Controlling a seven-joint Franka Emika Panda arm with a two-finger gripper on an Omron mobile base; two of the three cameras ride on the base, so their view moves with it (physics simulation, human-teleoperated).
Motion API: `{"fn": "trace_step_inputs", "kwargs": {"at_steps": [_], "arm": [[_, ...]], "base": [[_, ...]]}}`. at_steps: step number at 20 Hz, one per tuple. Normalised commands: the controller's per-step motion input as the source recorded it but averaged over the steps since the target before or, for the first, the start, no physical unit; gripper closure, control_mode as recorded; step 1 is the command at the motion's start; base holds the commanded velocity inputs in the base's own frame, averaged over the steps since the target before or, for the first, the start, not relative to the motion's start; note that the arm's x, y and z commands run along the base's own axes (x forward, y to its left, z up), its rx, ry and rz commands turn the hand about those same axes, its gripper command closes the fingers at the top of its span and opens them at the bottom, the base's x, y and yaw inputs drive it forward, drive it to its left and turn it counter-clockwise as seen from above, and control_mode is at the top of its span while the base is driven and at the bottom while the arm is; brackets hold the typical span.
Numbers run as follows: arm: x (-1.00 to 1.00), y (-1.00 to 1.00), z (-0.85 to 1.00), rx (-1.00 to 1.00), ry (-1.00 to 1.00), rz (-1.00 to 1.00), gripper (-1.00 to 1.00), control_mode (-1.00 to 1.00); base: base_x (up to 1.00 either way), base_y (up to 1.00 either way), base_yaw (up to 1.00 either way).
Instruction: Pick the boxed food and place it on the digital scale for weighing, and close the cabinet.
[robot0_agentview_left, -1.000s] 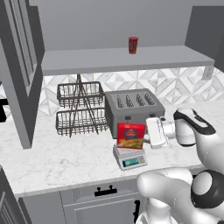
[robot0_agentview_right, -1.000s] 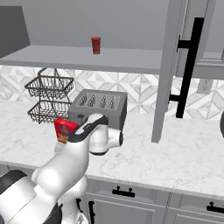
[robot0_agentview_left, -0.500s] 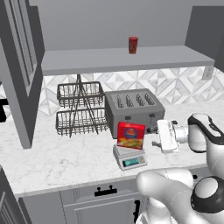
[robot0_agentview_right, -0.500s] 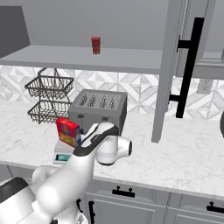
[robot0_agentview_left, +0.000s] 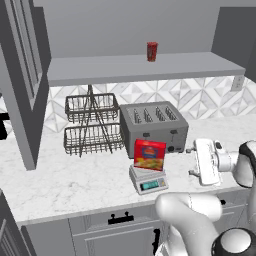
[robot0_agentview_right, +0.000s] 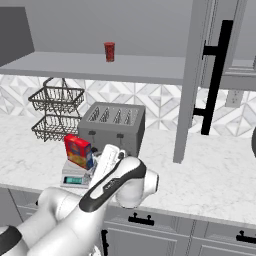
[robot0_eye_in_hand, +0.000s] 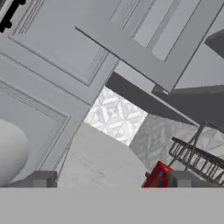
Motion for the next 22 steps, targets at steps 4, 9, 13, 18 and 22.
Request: {"fn": "trace_step_inputs", "kwargs": {"at_steps": [4,9,13,18,22], "arm": [[-0.84,0.00,0.56,-0.01,-0.54,-0.04,-1.00,-1.00],[-0.56,0.03,0.40,-0.12,-0.59,-0.25,-1.00,-1.00],[-0.58,-0.13,0.44,-0.02,-0.49,-0.31,-1.00,-1.00],[-0.63,-0.26,0.49,0.00,-0.44,-0.39,-1.00,-1.00],[-0.61,-0.23,0.58,-0.01,-0.43,-0.40,-1.00,-1.00]], "base": [[0.00,0.00,0.00],[0.00,0.00,0.00],[0.00,0.00,0.00],[0.00,0.00,0.00],[0.00,0.00,0.00]]}}
